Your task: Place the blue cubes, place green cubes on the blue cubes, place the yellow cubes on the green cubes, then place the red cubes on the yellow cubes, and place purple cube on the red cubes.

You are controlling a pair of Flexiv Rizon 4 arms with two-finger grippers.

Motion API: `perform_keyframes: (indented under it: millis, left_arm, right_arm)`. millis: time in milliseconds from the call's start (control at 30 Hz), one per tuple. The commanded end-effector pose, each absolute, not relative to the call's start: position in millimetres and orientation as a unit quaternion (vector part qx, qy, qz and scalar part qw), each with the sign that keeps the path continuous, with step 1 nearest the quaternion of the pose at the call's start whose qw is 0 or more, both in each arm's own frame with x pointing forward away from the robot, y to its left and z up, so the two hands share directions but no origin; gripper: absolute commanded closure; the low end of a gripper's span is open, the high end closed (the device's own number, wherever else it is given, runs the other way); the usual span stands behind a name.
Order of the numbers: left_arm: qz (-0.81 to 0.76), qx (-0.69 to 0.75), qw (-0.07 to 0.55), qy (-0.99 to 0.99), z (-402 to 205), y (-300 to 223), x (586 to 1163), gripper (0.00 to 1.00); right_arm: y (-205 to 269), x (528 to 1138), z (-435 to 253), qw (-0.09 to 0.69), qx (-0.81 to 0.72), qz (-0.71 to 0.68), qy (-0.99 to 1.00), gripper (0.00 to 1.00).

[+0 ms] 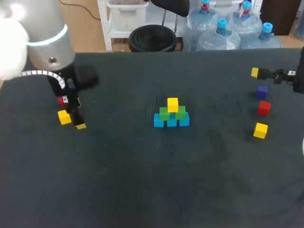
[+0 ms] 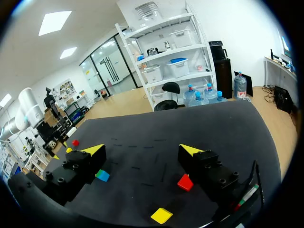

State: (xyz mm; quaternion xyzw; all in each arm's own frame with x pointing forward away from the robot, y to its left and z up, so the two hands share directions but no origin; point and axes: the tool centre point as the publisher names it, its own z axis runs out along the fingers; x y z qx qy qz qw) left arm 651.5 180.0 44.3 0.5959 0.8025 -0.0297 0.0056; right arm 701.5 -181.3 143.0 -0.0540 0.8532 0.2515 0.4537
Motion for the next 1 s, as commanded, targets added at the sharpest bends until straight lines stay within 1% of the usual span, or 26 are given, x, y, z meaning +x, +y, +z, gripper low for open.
perform_keyframes:
  millis: [33,367,733,1000]
  left_arm:
    - [-0.019,0.596,-0.007,0.803,43.0,181.1,658.9,0.00]
    - [0.001,0.560,-0.026,0.828,25.5,218.6,680.6,0.00]
    - [0.008,0.556,-0.020,0.831,17.1,229.9,693.2,0.00]
    - [0.006,0.530,-0.025,0.848,14.5,243.3,690.1,0.00]
  right_arm:
    - [-182.0,701.1,143.8,0.453,-0.054,0.253,0.853,0.00]
    - [-182.0,701.1,143.8,0.453,-0.054,0.253,0.853,0.00]
    - [-182.0,701.1,143.8,0.453,-0.054,0.253,0.853,0.00]
    - [-182.0,701.1,143.8,0.453,-0.054,0.253,0.853,0.00]
